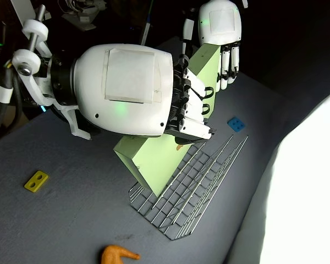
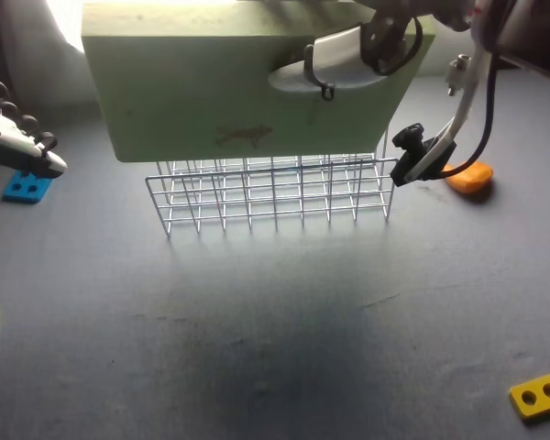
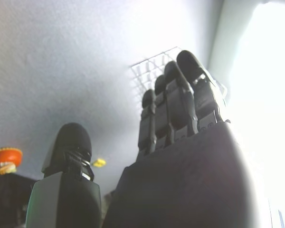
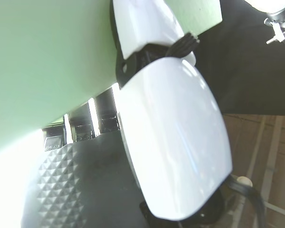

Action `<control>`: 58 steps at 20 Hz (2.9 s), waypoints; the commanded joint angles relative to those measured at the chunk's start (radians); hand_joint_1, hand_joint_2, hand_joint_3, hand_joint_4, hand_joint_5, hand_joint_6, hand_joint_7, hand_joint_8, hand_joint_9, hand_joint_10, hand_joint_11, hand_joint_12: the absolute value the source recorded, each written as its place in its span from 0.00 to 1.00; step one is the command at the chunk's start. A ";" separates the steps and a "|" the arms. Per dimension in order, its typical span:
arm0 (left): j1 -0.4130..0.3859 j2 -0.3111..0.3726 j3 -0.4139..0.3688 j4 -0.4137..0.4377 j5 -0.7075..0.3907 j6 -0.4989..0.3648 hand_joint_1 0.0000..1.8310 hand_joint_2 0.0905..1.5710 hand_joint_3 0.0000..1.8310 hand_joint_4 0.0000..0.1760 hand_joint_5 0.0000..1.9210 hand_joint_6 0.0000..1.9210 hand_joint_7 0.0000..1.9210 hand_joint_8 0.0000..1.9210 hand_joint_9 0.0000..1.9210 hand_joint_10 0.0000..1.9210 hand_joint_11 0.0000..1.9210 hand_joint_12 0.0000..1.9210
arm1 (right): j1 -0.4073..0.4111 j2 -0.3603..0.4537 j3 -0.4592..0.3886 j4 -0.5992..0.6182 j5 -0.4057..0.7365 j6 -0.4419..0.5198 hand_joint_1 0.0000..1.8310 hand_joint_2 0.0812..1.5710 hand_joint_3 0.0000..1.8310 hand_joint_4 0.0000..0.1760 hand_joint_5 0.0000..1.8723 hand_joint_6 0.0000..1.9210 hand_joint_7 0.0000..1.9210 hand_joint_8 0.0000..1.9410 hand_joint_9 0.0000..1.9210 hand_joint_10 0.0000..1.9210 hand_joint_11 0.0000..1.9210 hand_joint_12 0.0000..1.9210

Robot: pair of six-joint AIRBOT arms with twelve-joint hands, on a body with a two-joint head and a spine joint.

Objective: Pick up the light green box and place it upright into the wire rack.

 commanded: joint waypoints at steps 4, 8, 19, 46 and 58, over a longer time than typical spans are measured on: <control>-0.017 -0.002 0.004 0.009 0.075 0.008 0.20 0.80 0.00 0.05 0.09 0.00 0.12 0.00 0.14 0.00 0.00 0.46 | 0.002 -0.007 0.011 -0.005 0.105 0.009 0.74 0.72 0.00 0.00 0.46 0.52 0.49 0.56 0.43 0.76 0.28 0.90; -0.017 -0.002 0.005 0.009 0.075 0.008 0.20 0.80 0.00 0.06 0.10 0.00 0.13 0.00 0.14 0.00 0.00 0.49 | -0.023 -0.025 0.031 0.006 0.108 0.008 0.74 0.73 0.00 0.00 0.45 0.53 0.48 0.59 0.42 0.77 0.27 0.92; -0.017 -0.002 0.003 0.009 0.075 0.008 0.19 0.80 0.00 0.09 0.09 0.00 0.12 0.00 0.14 0.00 0.00 0.46 | -0.063 -0.084 0.137 0.049 0.114 0.002 0.74 0.72 0.00 0.00 0.47 0.50 0.50 0.56 0.43 0.76 0.27 0.91; -0.023 -0.002 0.000 0.009 0.075 0.008 0.19 0.80 0.00 0.04 0.09 0.00 0.12 0.00 0.15 0.00 0.00 0.50 | -0.150 -0.160 0.221 0.048 0.117 -0.003 0.59 0.68 0.00 0.00 0.32 0.06 0.37 0.02 0.33 0.23 0.11 0.71; -0.023 -0.002 -0.001 0.009 0.075 0.008 0.20 0.80 0.00 0.07 0.10 0.00 0.12 0.00 0.15 0.00 0.00 0.49 | -0.087 -0.108 0.155 -0.010 0.093 -0.003 0.47 0.64 0.00 0.00 0.09 0.00 0.11 0.00 0.14 0.00 0.00 0.46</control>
